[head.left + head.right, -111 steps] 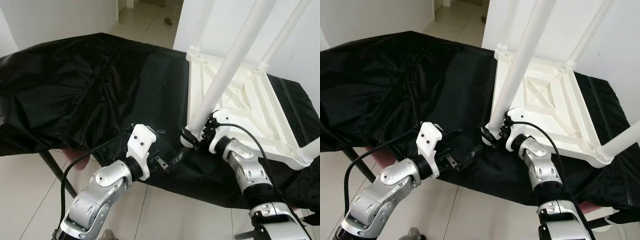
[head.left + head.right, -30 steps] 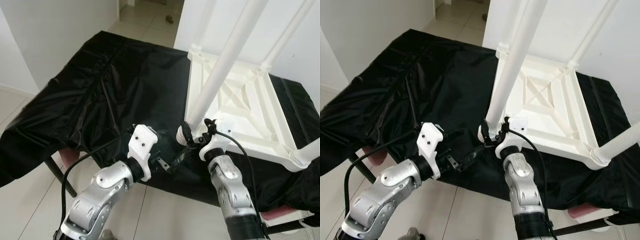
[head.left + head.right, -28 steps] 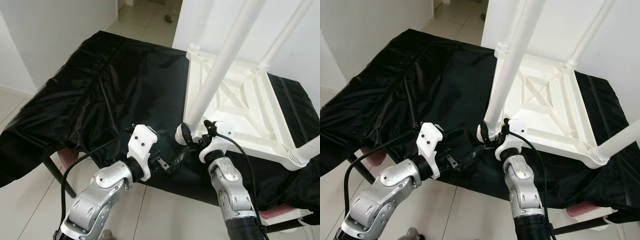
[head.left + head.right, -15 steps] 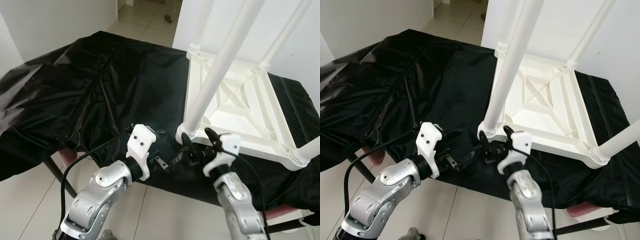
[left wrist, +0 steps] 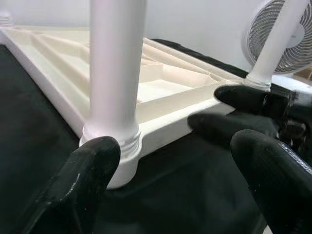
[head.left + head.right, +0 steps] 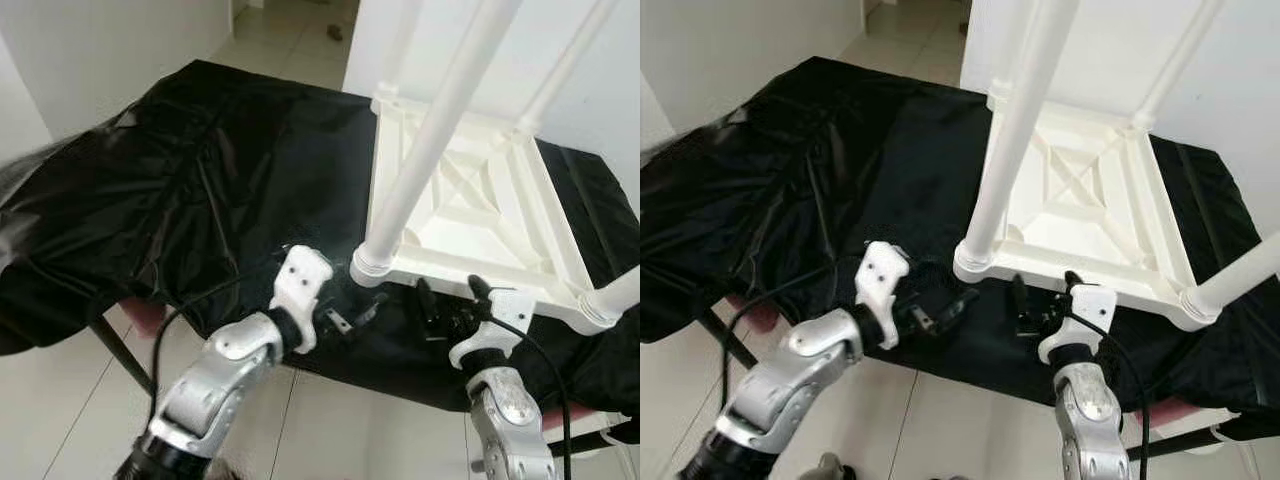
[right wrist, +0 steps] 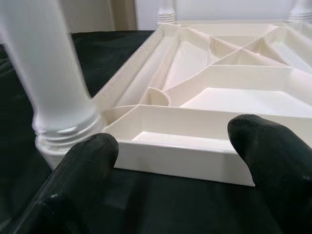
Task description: Building children table
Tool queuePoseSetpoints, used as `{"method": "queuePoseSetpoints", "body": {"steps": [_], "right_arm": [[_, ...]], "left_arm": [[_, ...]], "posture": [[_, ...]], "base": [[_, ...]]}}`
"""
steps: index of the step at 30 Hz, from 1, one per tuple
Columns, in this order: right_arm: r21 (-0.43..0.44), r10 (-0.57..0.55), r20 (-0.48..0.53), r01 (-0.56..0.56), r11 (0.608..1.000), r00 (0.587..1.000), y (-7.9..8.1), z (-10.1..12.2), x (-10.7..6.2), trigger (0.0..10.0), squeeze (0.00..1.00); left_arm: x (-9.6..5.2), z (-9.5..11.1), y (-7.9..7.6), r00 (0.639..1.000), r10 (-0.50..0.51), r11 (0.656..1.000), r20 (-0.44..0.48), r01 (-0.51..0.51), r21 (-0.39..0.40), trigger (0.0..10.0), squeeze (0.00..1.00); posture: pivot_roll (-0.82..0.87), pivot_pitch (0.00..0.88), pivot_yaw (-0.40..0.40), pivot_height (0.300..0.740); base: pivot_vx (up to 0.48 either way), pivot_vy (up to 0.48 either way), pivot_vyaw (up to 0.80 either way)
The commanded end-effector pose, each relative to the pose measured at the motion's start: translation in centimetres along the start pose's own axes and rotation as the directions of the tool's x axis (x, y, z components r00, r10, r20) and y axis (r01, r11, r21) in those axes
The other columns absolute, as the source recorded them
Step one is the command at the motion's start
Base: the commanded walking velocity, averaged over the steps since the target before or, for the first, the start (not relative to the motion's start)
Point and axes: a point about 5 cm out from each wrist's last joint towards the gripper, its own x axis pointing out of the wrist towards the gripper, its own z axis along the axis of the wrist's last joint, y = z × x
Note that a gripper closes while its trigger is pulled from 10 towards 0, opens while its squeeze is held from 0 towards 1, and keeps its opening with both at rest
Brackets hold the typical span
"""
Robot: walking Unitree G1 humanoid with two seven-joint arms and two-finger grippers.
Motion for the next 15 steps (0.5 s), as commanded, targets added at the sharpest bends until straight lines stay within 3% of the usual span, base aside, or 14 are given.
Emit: {"method": "queuePoseSetpoints", "body": {"steps": [1,12,13,15], "right_arm": [[-0.012,-0.029,0.011,0.029,0.999,1.0,-0.4,0.2,-0.2,10.0,0.0],[-0.056,-0.129,0.008,0.129,0.99,0.992,-1.8,0.2,-0.7,10.0,0.0],[-0.066,-0.145,0.006,0.145,0.987,0.989,-2.1,0.1,-0.9,10.0,0.0],[-0.066,-0.145,0.006,0.145,0.987,0.989,-2.1,0.1,-0.9,10.0,0.0]], "left_arm": [[0.5,-0.4,-0.5,0.996,-0.089,0.996,-0.016,0.089,0.016,10.0,0.0],[2.4,0.0,0.1,0.998,-0.066,0.997,-0.011,0.066,0.045,10.0,0.0],[2.7,0.1,-0.6,0.992,-0.129,0.991,-0.007,0.13,0.046,10.0,0.0],[2.7,0.1,-0.6,0.992,-0.129,0.991,-0.007,0.13,0.046,10.0,0.0]], "posture": [[0.06,0.12,-0.092,0.74],[0.06,0.12,-0.089,0.74],[0.04,0.119,-0.081,0.74],[0.04,0.119,-0.081,0.74]], "base": [[0.0,0.0,0.0],[0.0,0.0,0.0],[0.0,0.0,0.0],[0.0,0.0,0.0]]}}
